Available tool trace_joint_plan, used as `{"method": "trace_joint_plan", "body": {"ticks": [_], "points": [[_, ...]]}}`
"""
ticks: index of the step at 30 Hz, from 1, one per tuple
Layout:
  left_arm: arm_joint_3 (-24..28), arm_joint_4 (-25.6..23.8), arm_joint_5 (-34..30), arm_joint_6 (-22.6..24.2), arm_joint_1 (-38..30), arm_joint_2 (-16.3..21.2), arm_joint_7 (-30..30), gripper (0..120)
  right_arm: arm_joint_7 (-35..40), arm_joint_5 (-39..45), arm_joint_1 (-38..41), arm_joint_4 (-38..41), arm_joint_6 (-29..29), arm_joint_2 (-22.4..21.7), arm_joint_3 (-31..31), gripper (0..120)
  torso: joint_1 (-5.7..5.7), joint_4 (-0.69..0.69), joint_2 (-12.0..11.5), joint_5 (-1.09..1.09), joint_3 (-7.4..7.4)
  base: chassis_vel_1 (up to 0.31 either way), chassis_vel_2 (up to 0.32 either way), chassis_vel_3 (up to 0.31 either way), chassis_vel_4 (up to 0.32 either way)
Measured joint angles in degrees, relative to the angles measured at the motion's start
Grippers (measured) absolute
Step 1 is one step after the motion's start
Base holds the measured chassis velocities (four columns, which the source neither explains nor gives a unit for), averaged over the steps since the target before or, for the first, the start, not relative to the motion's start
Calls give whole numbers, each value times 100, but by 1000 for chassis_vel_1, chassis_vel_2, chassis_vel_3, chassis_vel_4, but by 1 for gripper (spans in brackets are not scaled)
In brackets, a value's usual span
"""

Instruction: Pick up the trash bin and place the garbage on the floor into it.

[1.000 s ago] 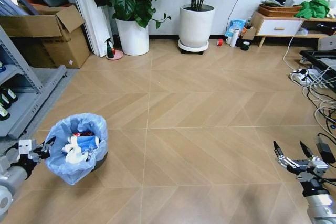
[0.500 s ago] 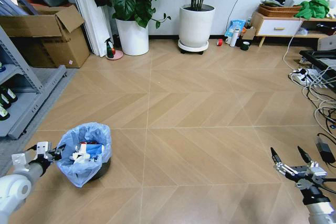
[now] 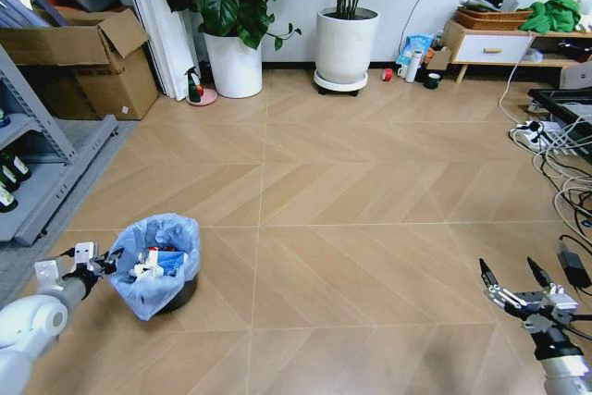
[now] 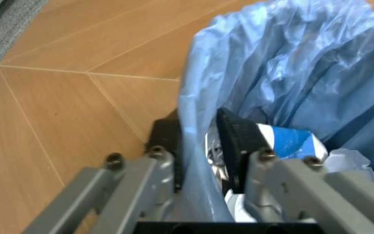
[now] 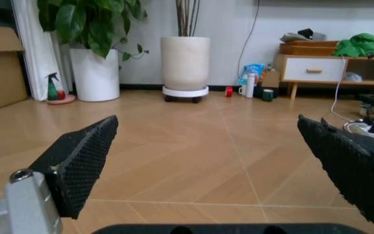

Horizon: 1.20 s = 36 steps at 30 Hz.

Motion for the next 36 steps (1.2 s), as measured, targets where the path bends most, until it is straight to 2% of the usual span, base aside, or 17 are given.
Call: {"method": "trace_joint_plan", "body": {"ticks": [1, 6, 9, 11, 13, 15, 17, 19, 21, 27, 29, 31, 32, 35, 36], "points": [[29, 24, -4, -1, -47, -4, -3, 33, 3, 5, 6, -13, -3, -16, 4, 100, 0, 0, 0, 1, 0, 0, 0, 0, 0], [58, 47, -9, -2, -109, -13, -12, 44, 17, 22, 24, -34, -13, -58, 9, 100, 0, 0, 0, 1, 0, 0, 0, 0, 0], [36, 47, -7, -34, -112, -16, -72, 61, 34, 35, 53, -64, -21, -93, 5, 100, 0, 0, 0, 0, 0, 0, 0, 0, 0], [-4, 35, -6, -48, -92, -15, -101, 65, 36, 38, 55, -69, -22, -96, 1, 100, 0, -1, 0, 0, 0, 0, 0, 0, 0], [-132, -24, 15, -87, -5, -2, -200, 74, 37, 44, 56, -71, -25, -104, -9, 100, 0, -1, 0, 1, 0, 0, 0, 0, 0], [-262, -103, 80, -216, 114, 0, -363, 83, 44, 52, 60, -70, -26, -111, -15, 100, 0, -1, 0, 2, 0, 0, 0, 0, 0], [-306, -134, 119, -287, 169, 0, -412, 85, 61, 55, 61, -67, -29, -114, -18, 100, 0, 0, 0, 2, 0, 0, 0, 0, 0], [-494, -238, 294, -591, 404, -17, -495, 97, 224, 62, 51, 16, -87, -127, -42, 100, 0, 0, 0, 1, 0, 0, 0, 0, 0], [-531, -258, 297, -616, 440, -23, -501, 97, 265, 64, 48, 42, -108, -131, -45, 100, 0, 0, 0, 1, 0, 0, 0, 0, 0], [-1083, -536, 299, -927, 808, -119, -520, 100, 402, 65, -46, 309, -178, -183, -9, 100, -1, 0, 0, 1, 0, 0, 0, 0, 0], [-1474, -860, 374, -1145, 1055, -253, -505, 100, 414, 52, -130, 508, -131, -168, 75, 100, -1, 0, 0, 2, 0, 0, 0, 0, 0], [-1519, -906, 394, -1170, 1089, -270, -501, 100, 420, 53, -147, 542, -124, -160, 91, 100, -1, 0, 0, 2, 0, 0, 0, 0, 0], [-1798, -1231, 524, -1293, 1284, -393, -484, 100, 423, 56, -239, 694, -57, -123, 160, 100, -1, 0, 0, 0, -1, 0, 0, 0, 0], [-2124, -1780, 596, -1367, 1563, -519, -462, 100, 409, 90, -394, 951, 21, -68, 300, 100, -1, 0, 0, 1, -1, 0, 0, 0, 0], [-2124, -1780, 596, -1367, 1563, -519, -462, 100, 409, 90, -394, 951, 21, -68, 300, 100, -1, 0, 0, 1, -1, 0, 0, 0, 0]]}}
